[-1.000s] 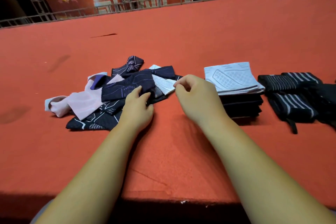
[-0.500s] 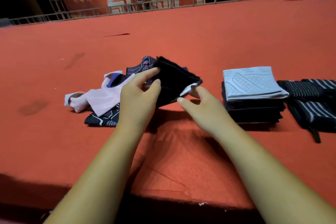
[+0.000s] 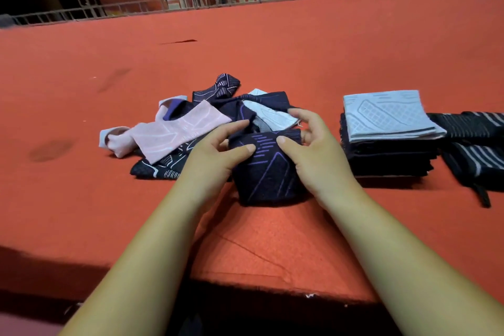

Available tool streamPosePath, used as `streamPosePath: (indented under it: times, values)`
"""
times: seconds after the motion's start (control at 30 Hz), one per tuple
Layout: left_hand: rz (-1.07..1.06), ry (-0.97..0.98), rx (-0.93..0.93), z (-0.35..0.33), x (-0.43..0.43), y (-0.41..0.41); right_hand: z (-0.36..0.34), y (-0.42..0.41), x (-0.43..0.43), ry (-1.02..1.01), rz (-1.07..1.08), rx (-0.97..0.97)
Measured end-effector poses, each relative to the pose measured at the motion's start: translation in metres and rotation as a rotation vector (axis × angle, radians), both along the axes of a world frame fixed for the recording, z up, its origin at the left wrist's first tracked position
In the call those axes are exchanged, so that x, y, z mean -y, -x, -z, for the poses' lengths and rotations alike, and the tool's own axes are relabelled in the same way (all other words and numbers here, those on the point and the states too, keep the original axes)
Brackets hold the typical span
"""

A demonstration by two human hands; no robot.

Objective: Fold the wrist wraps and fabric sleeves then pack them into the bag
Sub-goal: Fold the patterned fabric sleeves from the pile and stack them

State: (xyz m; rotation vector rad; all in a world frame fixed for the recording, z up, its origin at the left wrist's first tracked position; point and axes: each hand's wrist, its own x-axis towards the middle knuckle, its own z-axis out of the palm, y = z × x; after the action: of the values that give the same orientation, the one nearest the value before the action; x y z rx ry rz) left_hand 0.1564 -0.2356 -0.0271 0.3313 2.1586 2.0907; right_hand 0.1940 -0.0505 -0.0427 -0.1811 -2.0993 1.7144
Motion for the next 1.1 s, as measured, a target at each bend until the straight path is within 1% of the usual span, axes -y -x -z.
streamPosePath:
  times: [0.07,0.17,0.27,0.33,0.57,0.7,0.8,0.93,1.0,1.1]
  values:
    - [0.022,0.036,-0.024,0.002,0.002,-0.002,-0.001,-0.001,0.000,-0.058,0.016,-0.023]
    - [0.007,0.079,-0.071,0.002,0.003,-0.004,0.000,0.000,-0.001,-0.064,0.016,-0.019]
    - [-0.026,0.110,-0.085,0.006,0.005,-0.004,-0.002,-0.001,-0.002,-0.066,-0.069,0.018]
    - [-0.056,0.117,-0.100,0.007,0.006,-0.002,-0.004,-0.004,-0.003,-0.119,-0.109,0.038]
    - [-0.123,0.112,-0.189,0.007,0.009,-0.002,-0.002,-0.004,-0.002,-0.284,-0.058,-0.025]
    - [-0.153,0.161,-0.254,0.008,0.009,0.000,-0.001,-0.006,-0.001,-0.404,-0.009,-0.059]
    - [-0.179,0.192,-0.294,0.009,0.008,0.000,0.000,-0.006,0.000,-0.449,0.027,-0.086]
    - [-0.221,0.299,-0.428,0.014,0.010,0.006,-0.002,-0.007,0.002,-0.509,0.049,-0.113]
    - [-0.234,0.371,-0.510,0.016,0.011,0.009,-0.002,-0.008,0.005,-0.478,0.051,-0.112]
    - [-0.245,0.412,-0.567,0.015,0.014,0.012,-0.005,-0.010,0.009,-0.462,0.071,-0.107]
